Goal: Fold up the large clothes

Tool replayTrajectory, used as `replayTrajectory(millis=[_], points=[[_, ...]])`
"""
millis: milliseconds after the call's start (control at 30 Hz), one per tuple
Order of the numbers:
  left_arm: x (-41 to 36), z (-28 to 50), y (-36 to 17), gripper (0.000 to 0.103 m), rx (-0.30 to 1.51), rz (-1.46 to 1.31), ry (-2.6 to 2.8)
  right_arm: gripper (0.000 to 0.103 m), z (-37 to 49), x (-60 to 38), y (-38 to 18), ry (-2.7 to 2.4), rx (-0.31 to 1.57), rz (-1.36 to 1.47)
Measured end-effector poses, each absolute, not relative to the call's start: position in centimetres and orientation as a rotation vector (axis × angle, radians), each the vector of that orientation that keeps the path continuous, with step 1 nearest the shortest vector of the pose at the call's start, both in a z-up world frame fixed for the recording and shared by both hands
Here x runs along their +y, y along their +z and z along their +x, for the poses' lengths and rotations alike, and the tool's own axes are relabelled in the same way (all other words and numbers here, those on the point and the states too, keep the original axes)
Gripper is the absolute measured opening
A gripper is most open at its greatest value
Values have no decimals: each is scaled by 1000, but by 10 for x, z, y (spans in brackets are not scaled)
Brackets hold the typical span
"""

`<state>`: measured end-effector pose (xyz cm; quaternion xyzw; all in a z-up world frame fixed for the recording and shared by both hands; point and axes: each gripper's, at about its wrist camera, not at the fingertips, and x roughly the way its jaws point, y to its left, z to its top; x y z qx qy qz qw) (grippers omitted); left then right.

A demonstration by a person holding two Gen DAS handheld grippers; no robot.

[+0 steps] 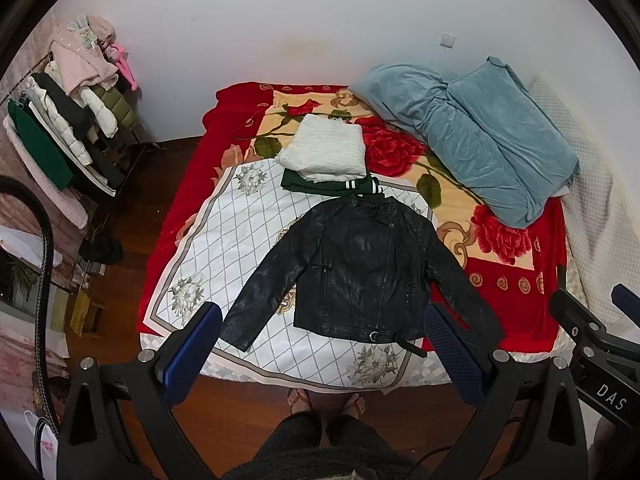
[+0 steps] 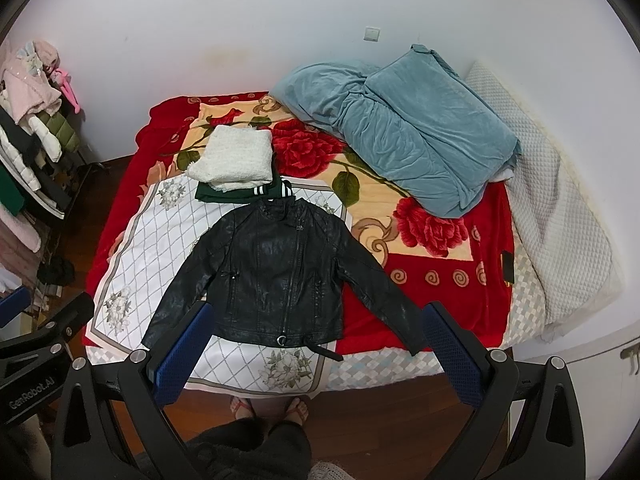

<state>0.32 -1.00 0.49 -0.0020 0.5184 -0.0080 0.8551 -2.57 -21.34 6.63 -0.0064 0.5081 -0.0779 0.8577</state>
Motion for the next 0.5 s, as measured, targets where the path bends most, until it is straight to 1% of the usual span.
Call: replayTrajectory(millis=[500], points=[[-13, 5, 7, 103, 1087, -9, -19, 103, -28, -213, 70, -163, 1065, -11]])
